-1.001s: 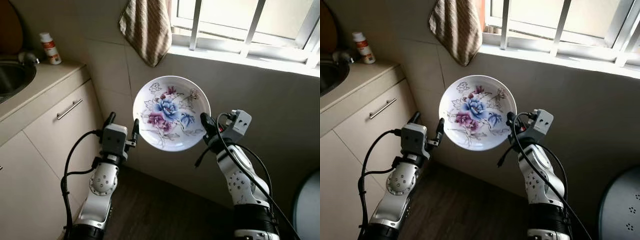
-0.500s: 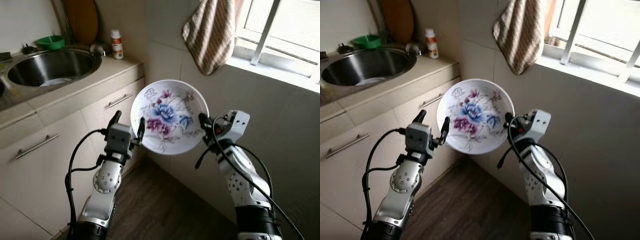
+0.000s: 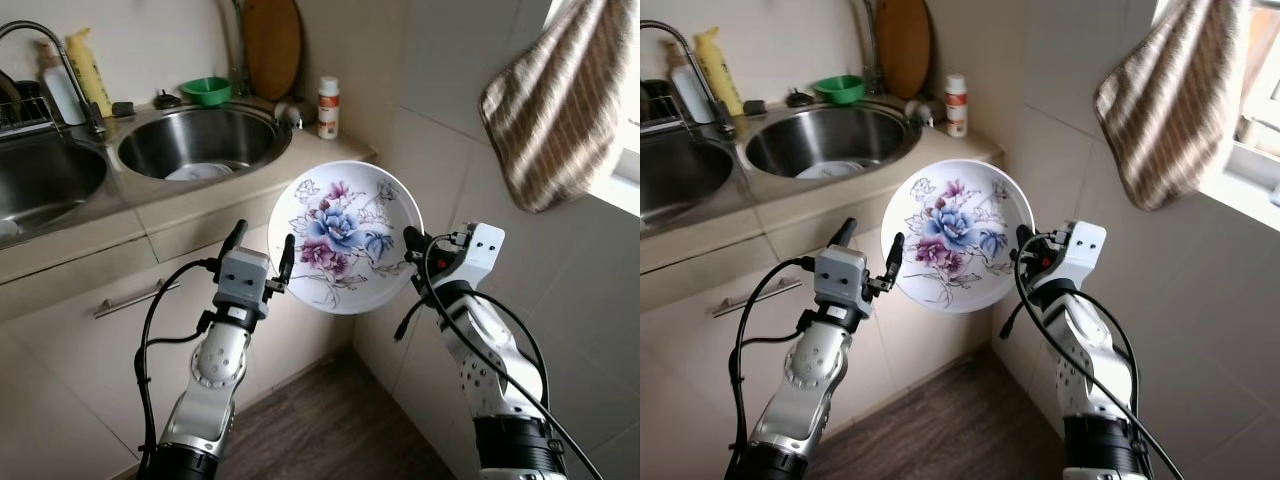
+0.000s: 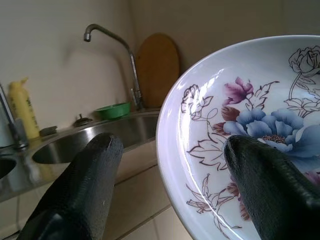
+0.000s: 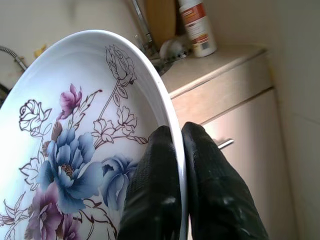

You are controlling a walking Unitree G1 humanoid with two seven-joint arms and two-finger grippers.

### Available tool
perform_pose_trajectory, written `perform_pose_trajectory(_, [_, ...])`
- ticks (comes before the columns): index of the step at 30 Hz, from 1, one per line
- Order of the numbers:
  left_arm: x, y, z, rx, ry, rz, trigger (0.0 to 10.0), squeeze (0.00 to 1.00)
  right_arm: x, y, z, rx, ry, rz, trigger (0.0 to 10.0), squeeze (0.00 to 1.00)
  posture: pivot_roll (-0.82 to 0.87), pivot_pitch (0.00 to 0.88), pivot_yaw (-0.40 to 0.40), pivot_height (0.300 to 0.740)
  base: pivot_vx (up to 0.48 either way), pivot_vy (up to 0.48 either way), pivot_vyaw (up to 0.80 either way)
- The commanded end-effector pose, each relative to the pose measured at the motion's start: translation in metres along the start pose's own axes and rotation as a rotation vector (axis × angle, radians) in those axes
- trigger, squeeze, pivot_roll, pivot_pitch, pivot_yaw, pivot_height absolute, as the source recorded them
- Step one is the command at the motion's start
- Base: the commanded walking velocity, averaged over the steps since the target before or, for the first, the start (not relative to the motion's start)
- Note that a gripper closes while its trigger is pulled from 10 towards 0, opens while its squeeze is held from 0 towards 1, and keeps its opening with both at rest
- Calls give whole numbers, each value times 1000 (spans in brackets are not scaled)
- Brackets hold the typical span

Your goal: Kitchen organization

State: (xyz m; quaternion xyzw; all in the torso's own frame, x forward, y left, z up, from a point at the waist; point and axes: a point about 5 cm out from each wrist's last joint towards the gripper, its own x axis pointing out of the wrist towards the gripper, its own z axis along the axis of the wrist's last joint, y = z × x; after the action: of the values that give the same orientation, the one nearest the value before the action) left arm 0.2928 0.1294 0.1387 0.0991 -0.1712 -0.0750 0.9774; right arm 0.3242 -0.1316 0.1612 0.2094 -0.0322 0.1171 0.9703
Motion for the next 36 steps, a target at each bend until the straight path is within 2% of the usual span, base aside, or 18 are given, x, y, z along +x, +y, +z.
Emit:
perform_pose_trajectory(1, [1,3,2,6,-11,13,10000,0,4,12,8,-15,-40,46,0,0,94,0,-24,740,424,0,800])
perform_pose_trajectory(5, [1,3,3,5,-17,15,10000,0,5,15,15,-40,-79,62,0,0,95,0,-26,740,426,0,800])
perform_pose_trajectory(8, [1,3,4,6,-25,15,10000,0,5,19,19,-106,-119,79,0,0,95,0,-26,740,409,0,800])
perform_pose_trajectory(13, [2,2,6,7,-39,13,10000,0,7,23,29,-74,-175,72,0,0,94,0,-26,740,358,0,800])
perform_pose_trajectory(16, [3,2,7,7,-44,13,10000,0,14,21,43,110,-195,27,0,0,92,0,-24,740,0,0,800])
perform_pose_trajectory(17, [3,2,7,7,-44,13,10000,0,14,21,43,114,-196,26,0,0,92,0,-24,740,0,0,800])
perform_pose_trajectory(19, [3,1,9,2,-54,11,10000,0,19,18,50,240,-222,-7,0,0,92,0,-24,740,0,0,800])
perform_pose_trajectory(20, [3,1,9,2,-55,11,10000,0,19,18,52,253,-230,-10,0,0,92,0,-24,740,0,0,800])
perform_pose_trajectory(28, [4,-1,10,0,-66,9,10000,0,29,24,69,187,-294,19,0,0,101,0,-29,740,0,0,800])
perform_pose_trajectory(36, [3,-1,10,1,-70,8,10000,0,33,24,70,120,-300,-4,0,0,104,0,-31,740,0,0,800])
